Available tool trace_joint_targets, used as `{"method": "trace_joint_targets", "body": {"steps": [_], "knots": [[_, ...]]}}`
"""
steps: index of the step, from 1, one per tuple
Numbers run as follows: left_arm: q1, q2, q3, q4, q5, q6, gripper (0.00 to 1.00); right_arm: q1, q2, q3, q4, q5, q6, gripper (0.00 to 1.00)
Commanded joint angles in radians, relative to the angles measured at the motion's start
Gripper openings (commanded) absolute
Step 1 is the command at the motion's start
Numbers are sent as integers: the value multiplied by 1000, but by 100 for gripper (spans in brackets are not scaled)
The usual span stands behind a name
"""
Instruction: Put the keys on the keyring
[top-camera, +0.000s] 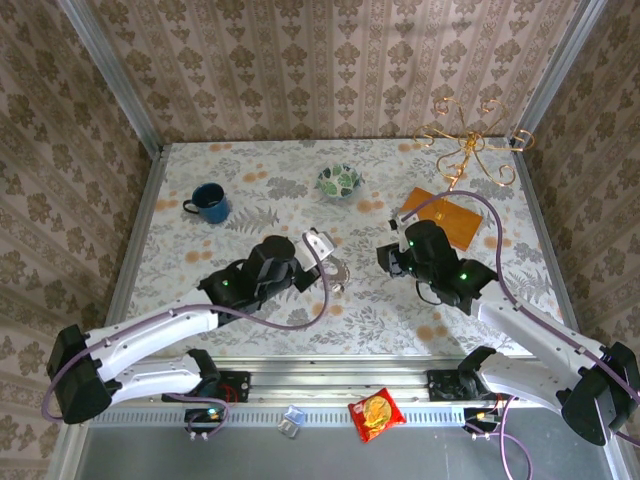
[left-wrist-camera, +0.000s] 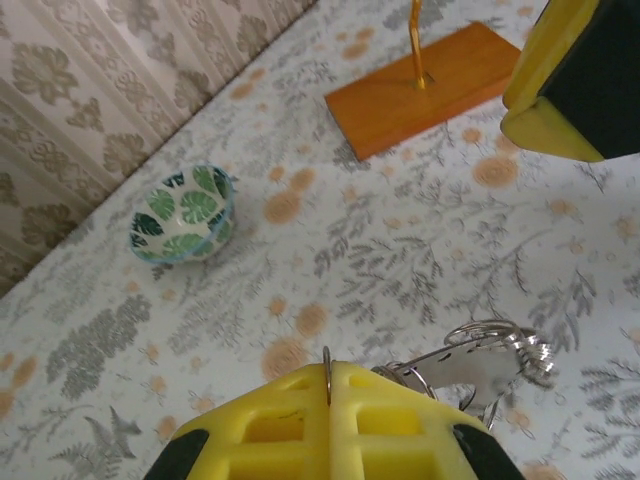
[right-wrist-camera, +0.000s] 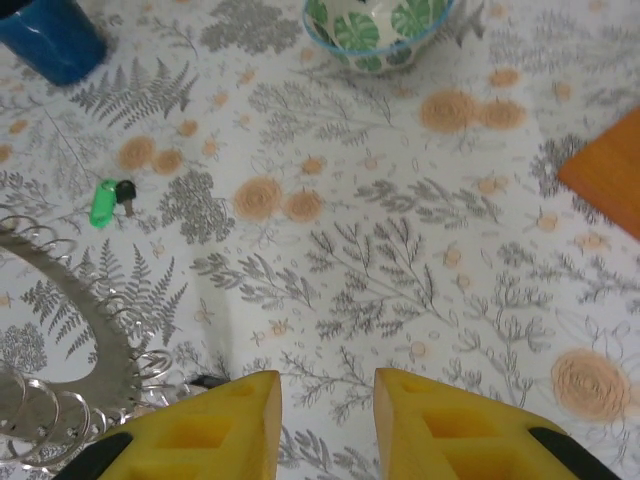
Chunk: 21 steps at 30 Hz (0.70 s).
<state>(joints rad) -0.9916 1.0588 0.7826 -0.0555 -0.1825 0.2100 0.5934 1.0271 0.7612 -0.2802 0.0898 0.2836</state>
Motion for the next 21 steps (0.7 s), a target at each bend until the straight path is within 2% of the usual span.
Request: {"method": "trace_joint_targets", "body": {"steps": [1,6,13,21], "knots": [[56,-40,-47,152,130,74,0,-4,-15,35,63,11,-86,31],[161,-87,-166,376,309,120,0,-4,-10,42,113,-67,-200,33],[281,-102,-234,518,632,205,0,-4,-20,41,160,-135,-335,36],[332,-82,-225,504,904,211,0,1,-54,-34,305,-397,-497,34]]}}
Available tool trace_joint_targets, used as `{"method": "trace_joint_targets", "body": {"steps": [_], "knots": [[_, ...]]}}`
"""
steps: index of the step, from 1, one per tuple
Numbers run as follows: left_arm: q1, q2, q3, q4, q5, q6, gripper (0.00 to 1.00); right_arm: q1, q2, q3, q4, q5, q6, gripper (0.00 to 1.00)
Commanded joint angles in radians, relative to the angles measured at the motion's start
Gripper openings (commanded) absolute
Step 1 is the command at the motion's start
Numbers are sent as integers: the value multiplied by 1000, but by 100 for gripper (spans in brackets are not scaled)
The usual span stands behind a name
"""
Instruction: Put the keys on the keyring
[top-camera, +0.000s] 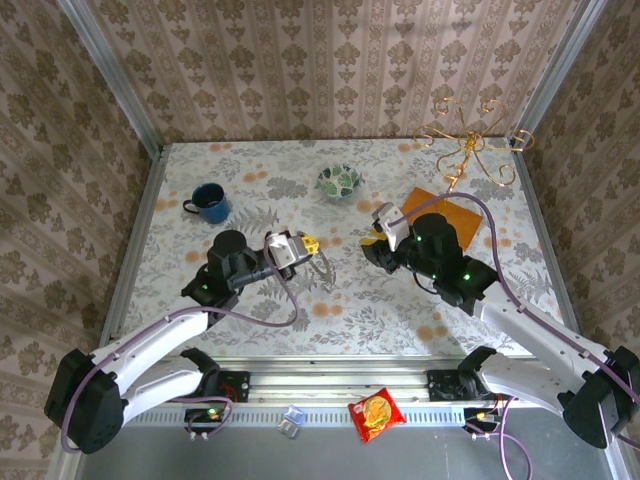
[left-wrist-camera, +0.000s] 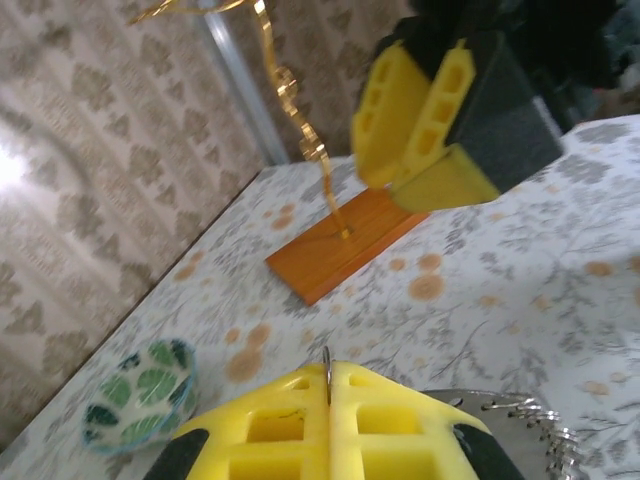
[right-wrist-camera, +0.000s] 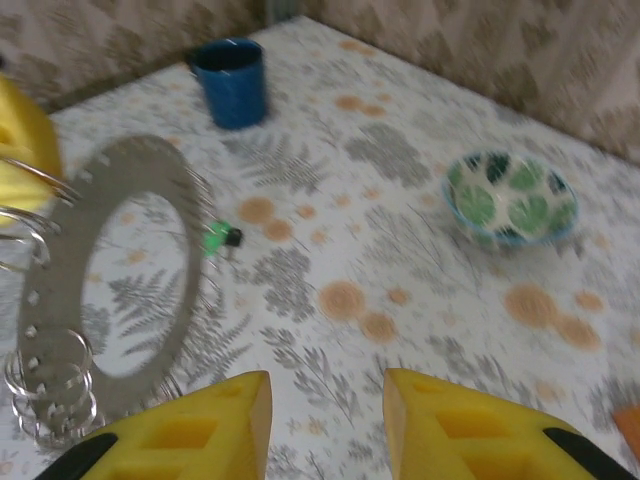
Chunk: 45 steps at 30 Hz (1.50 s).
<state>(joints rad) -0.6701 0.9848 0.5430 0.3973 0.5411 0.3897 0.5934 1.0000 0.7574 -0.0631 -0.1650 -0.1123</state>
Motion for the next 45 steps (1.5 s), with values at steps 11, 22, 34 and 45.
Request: {"method": "trace_joint_targets", "body": {"steps": [11,22,34,45], "knots": [[6,47,13,102,331,-7,0,68,-18,-90,167,-382,-349,28],[-19,87,-3,175,356,-39,0,107,12,-109,227,-320,-336,21],[-35,116,-14,239,377,-70,0,115,17,-113,241,-317,-322,17],[-43,139,-27,307,383,-112,0,117,34,-115,308,-349,-275,13]]}}
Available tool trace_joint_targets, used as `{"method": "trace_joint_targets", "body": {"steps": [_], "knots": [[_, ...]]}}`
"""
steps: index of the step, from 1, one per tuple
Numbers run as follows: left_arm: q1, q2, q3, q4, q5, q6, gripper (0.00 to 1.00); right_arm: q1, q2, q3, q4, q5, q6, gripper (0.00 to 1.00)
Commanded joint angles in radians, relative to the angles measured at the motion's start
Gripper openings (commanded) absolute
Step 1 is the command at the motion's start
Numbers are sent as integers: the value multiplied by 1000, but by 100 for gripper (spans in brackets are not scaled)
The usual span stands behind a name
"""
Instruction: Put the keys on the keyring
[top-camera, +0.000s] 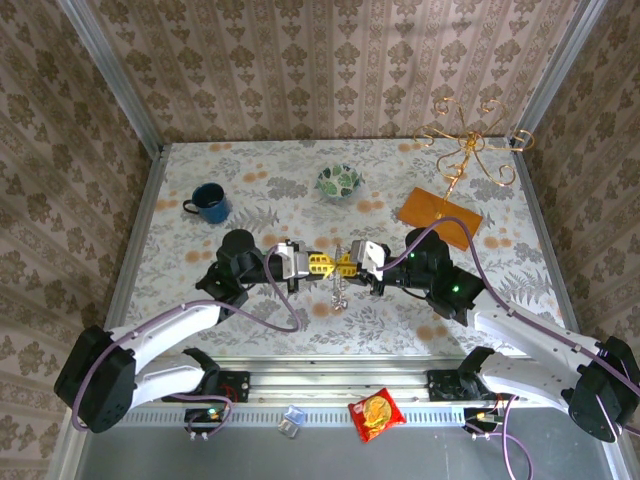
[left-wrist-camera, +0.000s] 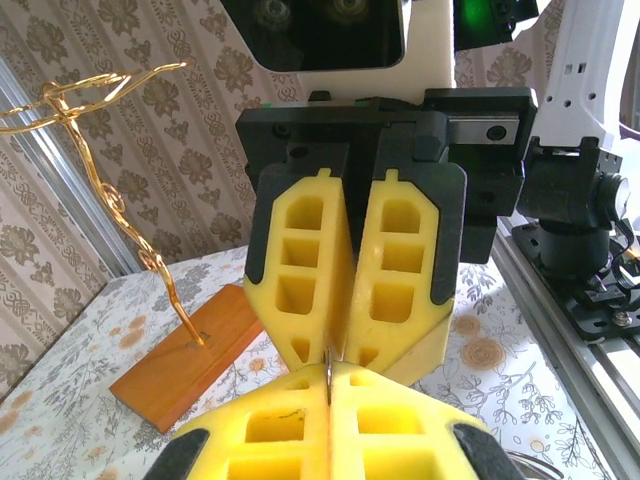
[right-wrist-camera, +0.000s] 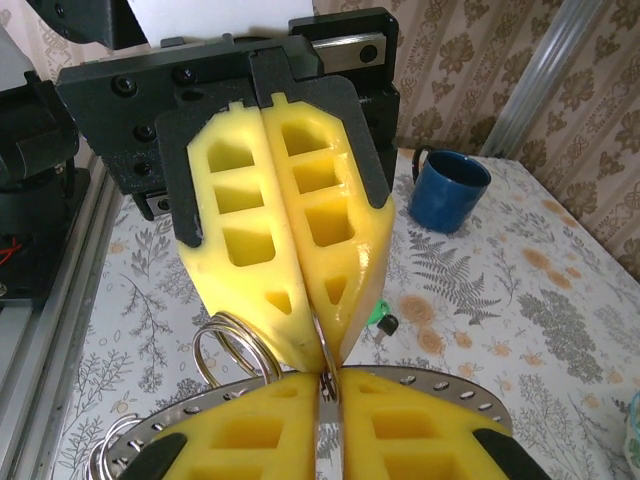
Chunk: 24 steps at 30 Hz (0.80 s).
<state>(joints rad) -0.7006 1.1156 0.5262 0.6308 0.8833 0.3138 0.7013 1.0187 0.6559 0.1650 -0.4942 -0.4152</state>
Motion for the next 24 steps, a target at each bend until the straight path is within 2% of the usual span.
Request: {"method": "trace_joint_targets", "body": {"steps": [1,5,7,11,16,24], "knots": [[-14,9,-12,81,39,-39,0,9,19,-12,86,-28,32,12],[-16,9,-25,103,29,-54,0,9,31,-2,79,-46,35,0],[-15,2,-40,109,3,-60,0,9,29,3,55,-41,21,0],[-14,-39,-84,47,-62,-33,8,9,28,24,-48,-16,-40,0],[-20,-69,-127,-19,-92,-18,7,12,44,56,-164,-19,-95,0],[-39,-74,-135,-74,-127,10,10,35,76,89,-224,-26,-126,0]]}}
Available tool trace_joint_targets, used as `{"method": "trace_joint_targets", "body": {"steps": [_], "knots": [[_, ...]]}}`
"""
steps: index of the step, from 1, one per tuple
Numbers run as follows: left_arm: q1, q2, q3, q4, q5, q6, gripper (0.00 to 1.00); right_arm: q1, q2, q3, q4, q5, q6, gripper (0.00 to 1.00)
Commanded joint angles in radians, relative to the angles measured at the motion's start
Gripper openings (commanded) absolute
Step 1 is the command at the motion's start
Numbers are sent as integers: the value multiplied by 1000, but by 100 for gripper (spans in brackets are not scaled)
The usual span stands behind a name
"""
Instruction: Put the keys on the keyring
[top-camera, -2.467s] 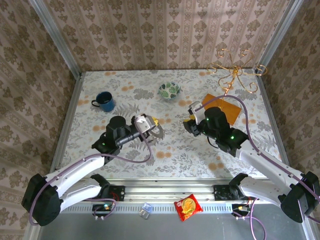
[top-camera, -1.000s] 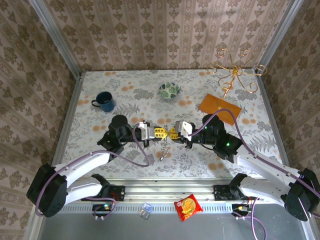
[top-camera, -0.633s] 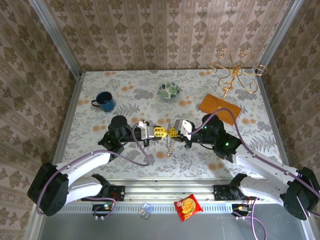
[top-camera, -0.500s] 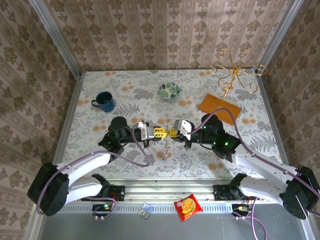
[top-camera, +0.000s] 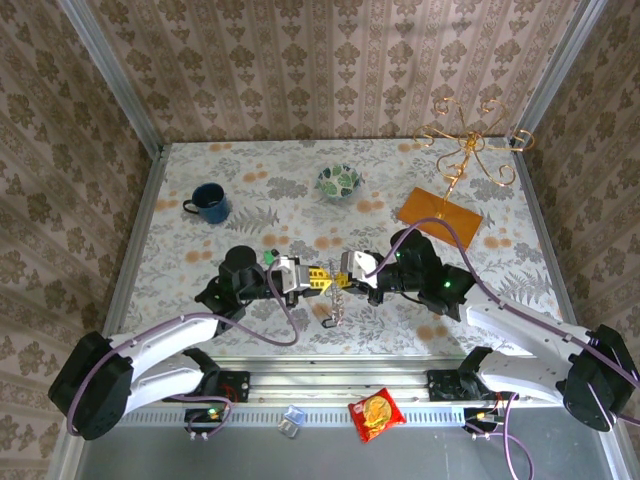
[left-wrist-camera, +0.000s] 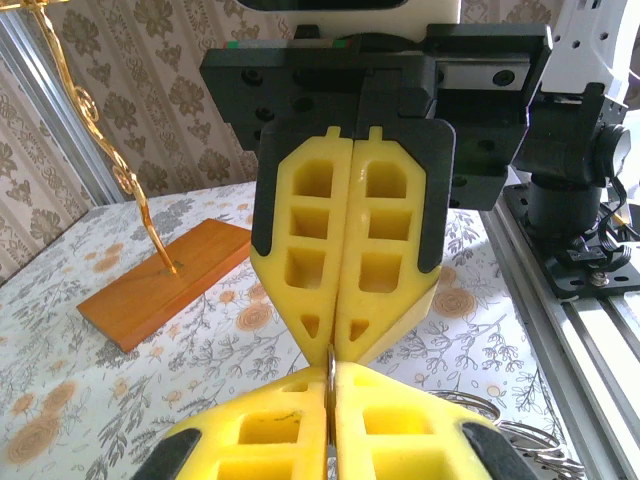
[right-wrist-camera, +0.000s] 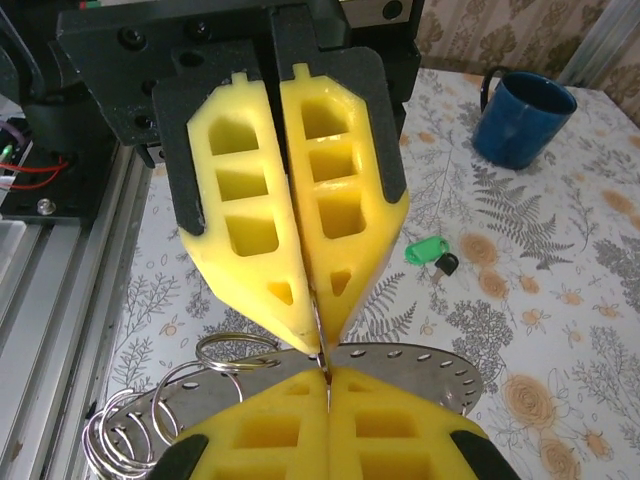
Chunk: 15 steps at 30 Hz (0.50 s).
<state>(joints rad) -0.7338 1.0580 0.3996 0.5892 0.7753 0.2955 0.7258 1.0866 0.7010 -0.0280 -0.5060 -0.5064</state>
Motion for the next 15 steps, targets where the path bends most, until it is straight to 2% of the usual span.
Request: {"method": "trace_joint_targets", "body": {"steps": [1,5,9,13,15], "knots": [[-7,-16,-8,-35,-23,29,11,13,11,49,-37,-14,-39,0],[-9,-17,-8,-54,-29,40,12,18,15,56,-46,-9,-43,0],[-13,-19,-8,-73,-29,50,0,23,16,58,-52,-8,-44,0],[-17,-27,-10,-73,-29,54,0,22,0,34,-37,12,-43,0],[-18,-31,-10,-71,-29,51,0,21,-11,8,-15,44,-41,10]]}}
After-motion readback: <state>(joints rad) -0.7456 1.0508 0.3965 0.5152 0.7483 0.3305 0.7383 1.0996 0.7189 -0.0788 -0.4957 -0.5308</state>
